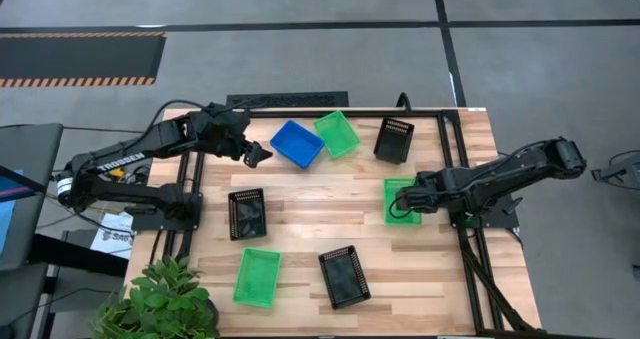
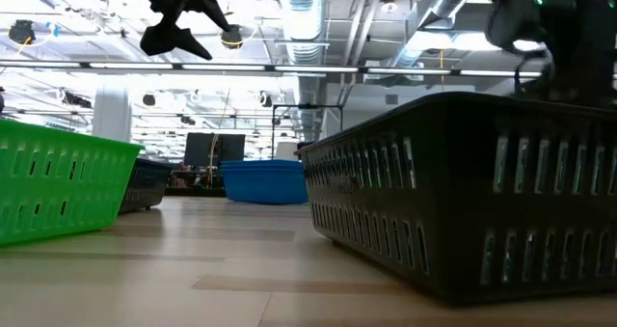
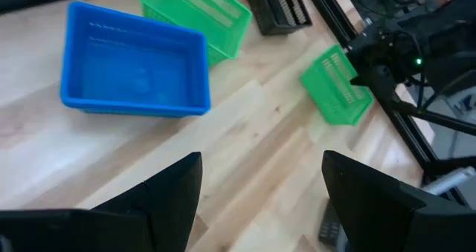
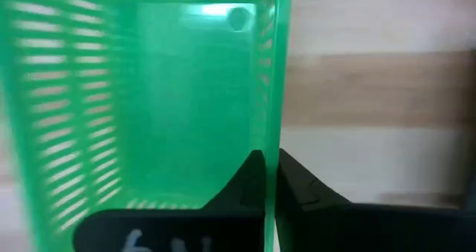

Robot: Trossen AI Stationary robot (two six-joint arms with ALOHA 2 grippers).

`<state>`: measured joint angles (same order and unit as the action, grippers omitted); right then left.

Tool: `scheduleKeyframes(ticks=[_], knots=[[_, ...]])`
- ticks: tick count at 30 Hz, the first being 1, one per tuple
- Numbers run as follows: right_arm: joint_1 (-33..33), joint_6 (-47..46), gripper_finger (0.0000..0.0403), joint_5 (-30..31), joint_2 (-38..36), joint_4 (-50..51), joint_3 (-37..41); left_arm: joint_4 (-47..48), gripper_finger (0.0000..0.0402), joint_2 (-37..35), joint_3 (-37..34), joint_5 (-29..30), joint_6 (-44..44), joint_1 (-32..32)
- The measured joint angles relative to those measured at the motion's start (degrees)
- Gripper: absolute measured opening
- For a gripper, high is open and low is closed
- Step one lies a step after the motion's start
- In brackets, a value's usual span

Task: Stack baskets by color
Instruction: Stack the middle right green bin on the top green bin

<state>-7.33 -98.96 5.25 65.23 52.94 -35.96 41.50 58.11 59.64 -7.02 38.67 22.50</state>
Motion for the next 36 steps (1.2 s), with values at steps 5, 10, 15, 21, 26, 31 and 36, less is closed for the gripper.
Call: scheduleKeyframes(ticks=[5, 10, 15, 21, 26, 31, 36], knots=[[0.1, 3.9, 0.0011, 3.3, 0.0, -2.1, -8.7, 0.0, 0.0265, 0.0, 0.0, -2.2, 0.1, 0.0], [6.5, 16.7, 0.001, 7.8, 0.0, -2.1, -18.8, 0.0, 0.0265, 0.0, 0.0, -2.2, -0.4, 0.0], [19.0, 37.7, 0.0013, 8.8, 3.0, -2.9, -26.7, -0.6, 0.0265, 0.0, 0.0, -2.1, -1.1, 0.0], [33.7, 62.7, 0.0014, -1.3, 12.4, -8.4, -33.9, -0.8, 0.0265, 0.0, 0.0, -2.0, -1.1, 0.0], [40.6, 78.7, 0.001, -9.1, 22.1, -11.6, -39.1, -2.6, 0.0265, 0.0, 0.0, -1.3, 0.5, 0.0], [44.9, 87.2, 0.0017, -15.3, 31.4, -12.8, -43.6, -3.5, 0.0265, 0.0, 0.0, -0.9, 5.5, -0.1], [48.0, 90.4, 0.0012, -18.7, 38.7, -14.1, -48.8, -5.5, 0.0265, 0.0, 0.0, 0.9, 7.8, -0.4]])
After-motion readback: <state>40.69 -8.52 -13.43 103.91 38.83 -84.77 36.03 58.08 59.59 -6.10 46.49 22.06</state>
